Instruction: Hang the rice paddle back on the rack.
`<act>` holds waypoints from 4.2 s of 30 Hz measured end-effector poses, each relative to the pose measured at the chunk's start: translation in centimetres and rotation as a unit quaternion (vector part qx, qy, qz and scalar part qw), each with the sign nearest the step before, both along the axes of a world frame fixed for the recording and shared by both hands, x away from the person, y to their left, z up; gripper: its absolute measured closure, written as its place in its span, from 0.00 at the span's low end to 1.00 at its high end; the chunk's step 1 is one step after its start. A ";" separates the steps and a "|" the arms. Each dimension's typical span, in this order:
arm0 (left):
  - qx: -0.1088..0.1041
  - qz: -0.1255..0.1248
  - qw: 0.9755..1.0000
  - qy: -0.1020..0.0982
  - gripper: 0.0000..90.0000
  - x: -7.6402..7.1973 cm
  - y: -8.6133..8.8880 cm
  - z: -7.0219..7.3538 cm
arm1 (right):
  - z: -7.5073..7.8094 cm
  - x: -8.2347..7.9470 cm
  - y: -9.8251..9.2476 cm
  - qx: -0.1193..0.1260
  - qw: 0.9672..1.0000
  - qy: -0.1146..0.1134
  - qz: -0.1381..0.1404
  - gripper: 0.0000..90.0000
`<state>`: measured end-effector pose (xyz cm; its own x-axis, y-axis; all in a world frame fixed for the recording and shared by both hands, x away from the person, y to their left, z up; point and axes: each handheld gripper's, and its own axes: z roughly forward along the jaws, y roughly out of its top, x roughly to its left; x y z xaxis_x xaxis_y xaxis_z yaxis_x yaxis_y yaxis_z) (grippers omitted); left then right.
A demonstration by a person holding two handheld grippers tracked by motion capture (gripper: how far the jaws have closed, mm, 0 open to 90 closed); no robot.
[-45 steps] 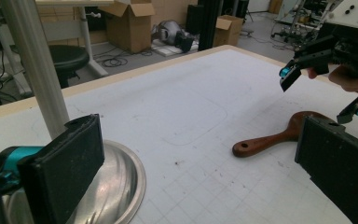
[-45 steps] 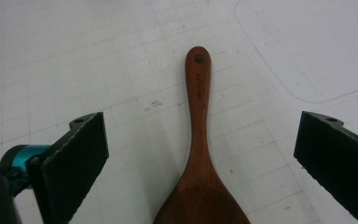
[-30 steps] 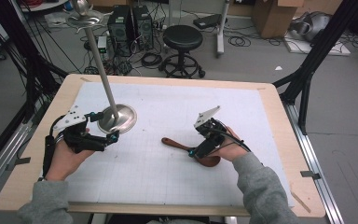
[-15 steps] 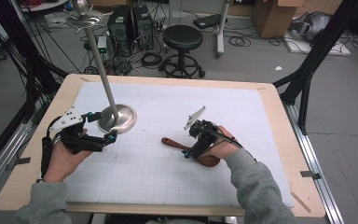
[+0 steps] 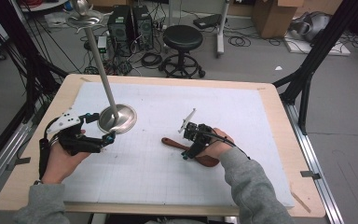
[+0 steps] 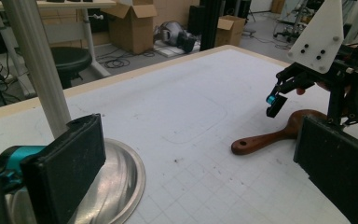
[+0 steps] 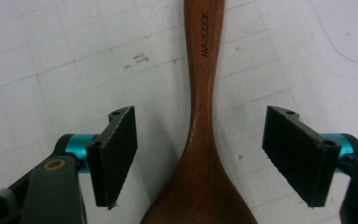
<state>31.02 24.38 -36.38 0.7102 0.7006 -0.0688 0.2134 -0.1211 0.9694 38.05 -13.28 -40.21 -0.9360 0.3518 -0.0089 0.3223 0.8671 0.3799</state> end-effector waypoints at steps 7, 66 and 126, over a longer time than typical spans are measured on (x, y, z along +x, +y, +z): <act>-0.003 -0.004 1.000 0.007 0.03 -0.4 0.5 -0.2 | -0.3 0.7 0.9 -0.022 1.000 0.012 0.002 0.43; 0.000 0.009 1.000 0.012 0.03 -0.9 1.1 -0.4 | 2.6 0.2 -0.6 0.023 0.998 -0.004 -0.067 0.83; -0.001 0.018 1.000 0.006 0.03 -1.8 1.8 0.1 | 12.5 -0.6 -0.6 0.317 0.937 -0.133 -0.064 0.86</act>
<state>29.19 26.18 -36.25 0.6839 0.7254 -0.0786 0.2284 -0.1105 0.9673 37.44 -13.91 -27.71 -0.8802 0.4745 0.0120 0.2281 0.4006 0.8874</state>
